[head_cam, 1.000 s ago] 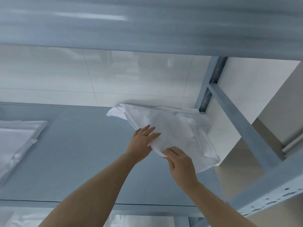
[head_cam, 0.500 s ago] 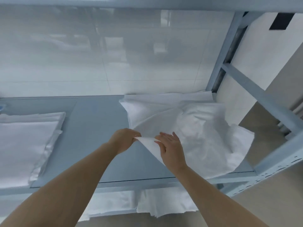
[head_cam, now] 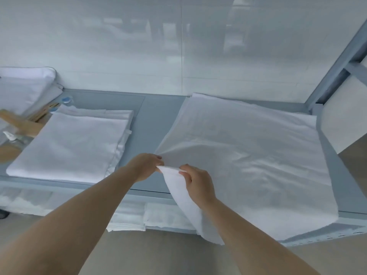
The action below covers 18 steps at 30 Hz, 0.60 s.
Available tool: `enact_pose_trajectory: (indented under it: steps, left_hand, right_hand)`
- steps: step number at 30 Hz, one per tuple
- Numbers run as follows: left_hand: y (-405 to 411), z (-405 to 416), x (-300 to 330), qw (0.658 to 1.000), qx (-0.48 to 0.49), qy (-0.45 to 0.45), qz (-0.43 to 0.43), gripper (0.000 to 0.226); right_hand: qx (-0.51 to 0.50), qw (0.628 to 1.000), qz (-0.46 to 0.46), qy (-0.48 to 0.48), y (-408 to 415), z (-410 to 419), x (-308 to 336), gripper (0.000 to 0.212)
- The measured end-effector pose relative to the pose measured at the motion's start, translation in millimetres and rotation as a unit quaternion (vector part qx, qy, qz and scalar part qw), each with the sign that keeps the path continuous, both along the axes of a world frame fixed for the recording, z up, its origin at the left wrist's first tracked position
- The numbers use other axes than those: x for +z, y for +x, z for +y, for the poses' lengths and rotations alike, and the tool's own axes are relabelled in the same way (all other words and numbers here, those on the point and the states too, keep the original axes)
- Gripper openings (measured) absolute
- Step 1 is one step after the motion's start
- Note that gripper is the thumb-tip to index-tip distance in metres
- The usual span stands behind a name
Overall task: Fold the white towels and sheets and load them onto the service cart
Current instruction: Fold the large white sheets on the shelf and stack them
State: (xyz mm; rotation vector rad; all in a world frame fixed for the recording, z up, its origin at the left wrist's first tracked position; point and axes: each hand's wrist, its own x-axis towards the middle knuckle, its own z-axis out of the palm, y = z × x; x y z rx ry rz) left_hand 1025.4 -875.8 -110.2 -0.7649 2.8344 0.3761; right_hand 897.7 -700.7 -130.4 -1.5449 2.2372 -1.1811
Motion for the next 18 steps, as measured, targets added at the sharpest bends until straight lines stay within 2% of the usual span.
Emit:
enact_pose_trajectory:
  steps: [2,7,10,13,15,18]
  left_hand:
    - [11,-3,-7,1.000,0.008,0.008,0.003,0.025]
    - [23,1,-15,1.000,-0.011,0.002,0.001,0.084]
    - [14,9,-15,0.998,0.031,0.047,0.042,0.083]
    - [-11,18,-12,0.991,0.067,0.063,0.093,0.074]
    - [-32,26,-13,0.988,0.082,0.058,0.117,0.076]
    - [-65,38,-25,0.993,0.081,0.049,0.076,0.085]
  right_hand:
    - [0.011,1.000,-0.006,0.016,8,-7,-9,0.016]
    - [0.033,0.998,-0.036,0.029,11,-11,-21,0.017]
    - [0.035,0.996,-0.072,0.036,-3,-8,-21,0.029]
    - [-0.018,0.992,-0.108,0.060,-39,3,-21,0.042]
    - [-0.062,0.991,-0.087,0.083,-74,16,-25,0.048]
    - [-0.130,0.982,-0.027,0.132,-128,43,-35,0.053]
